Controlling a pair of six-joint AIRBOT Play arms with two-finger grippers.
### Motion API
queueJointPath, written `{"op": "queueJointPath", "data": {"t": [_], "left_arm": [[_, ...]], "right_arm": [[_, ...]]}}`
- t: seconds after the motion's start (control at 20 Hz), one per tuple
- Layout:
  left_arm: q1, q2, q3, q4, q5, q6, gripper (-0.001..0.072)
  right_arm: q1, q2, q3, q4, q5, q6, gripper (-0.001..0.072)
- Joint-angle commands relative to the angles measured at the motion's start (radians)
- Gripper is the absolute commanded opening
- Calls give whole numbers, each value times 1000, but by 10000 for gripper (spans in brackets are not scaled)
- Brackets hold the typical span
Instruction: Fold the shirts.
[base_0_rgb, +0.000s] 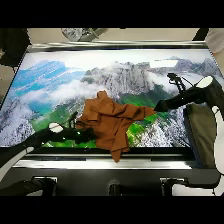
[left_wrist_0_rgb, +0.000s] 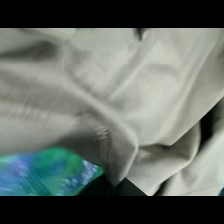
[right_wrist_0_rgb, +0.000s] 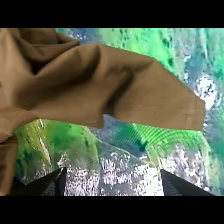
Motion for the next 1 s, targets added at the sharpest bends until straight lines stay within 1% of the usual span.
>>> {"op": "queueJointPath", "data": {"t": [0.0,0.1,0.2,0.3,0.4,0.45,0.5,0.55,0.65,0.75,0.8,0.85,0.9,0.95], "left_arm": [[211,32,75,130,-92,27,36],[370,6,192,148,-121,33,35],[468,-58,325,149,-126,38,36],[517,-175,472,149,-173,37,36],[518,-298,578,148,-274,37,37],[512,-355,619,148,-339,37,81],[512,-394,652,148,-402,37,368],[517,-411,675,154,-450,38,502],[552,-396,715,219,-525,53,518],[598,-348,745,391,-591,51,545],[619,-318,743,474,-614,42,695],[638,-290,736,541,-634,26,720],[652,-268,716,572,-645,26,720],[659,-256,689,571,-652,26,720]], "right_arm": [[2,-36,0,6,8,7,703],[2,-47,0,8,8,8,700],[2,-52,0,18,8,10,700],[2,-53,0,39,8,16,700],[2,-53,0,65,8,19,700],[2,-53,0,74,8,21,700],[2,-53,0,80,8,32,700],[2,-53,0,86,13,33,699],[8,-53,0,92,45,33,699],[45,-53,-13,85,67,24,700],[74,-53,-29,81,66,11,701],[103,-53,-48,77,62,0,701],[133,-53,-72,77,51,-13,702],[158,-53,-95,76,41,-16,702]]}}
